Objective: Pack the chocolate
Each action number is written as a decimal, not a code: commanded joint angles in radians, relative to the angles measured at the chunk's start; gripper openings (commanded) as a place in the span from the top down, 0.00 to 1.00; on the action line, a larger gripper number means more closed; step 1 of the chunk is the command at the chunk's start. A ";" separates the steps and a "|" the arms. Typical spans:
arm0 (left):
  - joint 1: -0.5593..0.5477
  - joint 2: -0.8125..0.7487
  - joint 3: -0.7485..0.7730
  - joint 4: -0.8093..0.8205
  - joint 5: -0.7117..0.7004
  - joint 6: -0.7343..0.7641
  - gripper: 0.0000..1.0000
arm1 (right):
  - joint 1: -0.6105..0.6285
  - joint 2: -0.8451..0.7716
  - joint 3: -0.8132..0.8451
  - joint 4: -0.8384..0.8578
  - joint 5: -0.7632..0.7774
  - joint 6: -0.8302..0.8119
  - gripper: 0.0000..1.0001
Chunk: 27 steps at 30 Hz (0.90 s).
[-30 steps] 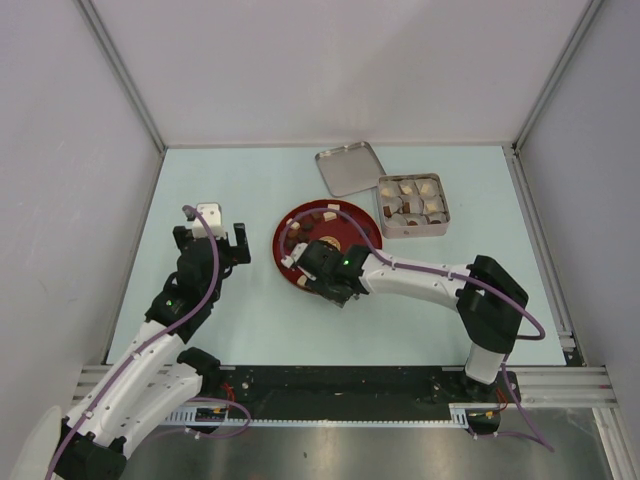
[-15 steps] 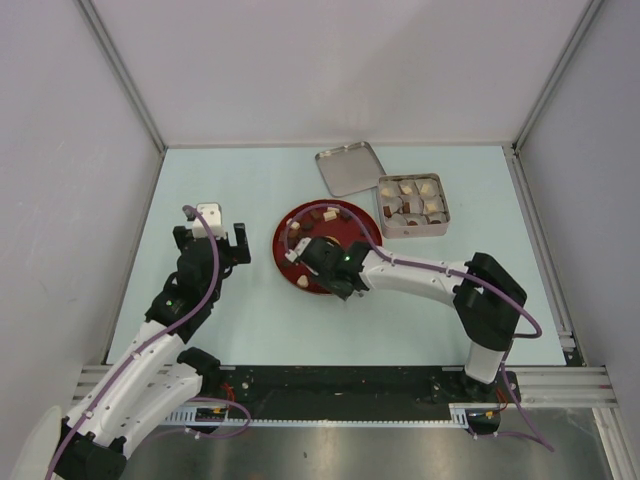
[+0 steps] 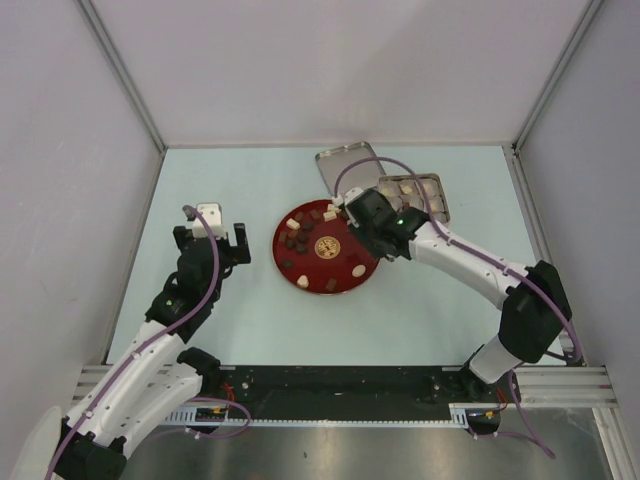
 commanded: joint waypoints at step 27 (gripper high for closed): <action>-0.002 -0.011 -0.003 0.027 -0.007 0.021 0.00 | -0.349 0.063 0.006 0.011 -0.116 0.007 0.83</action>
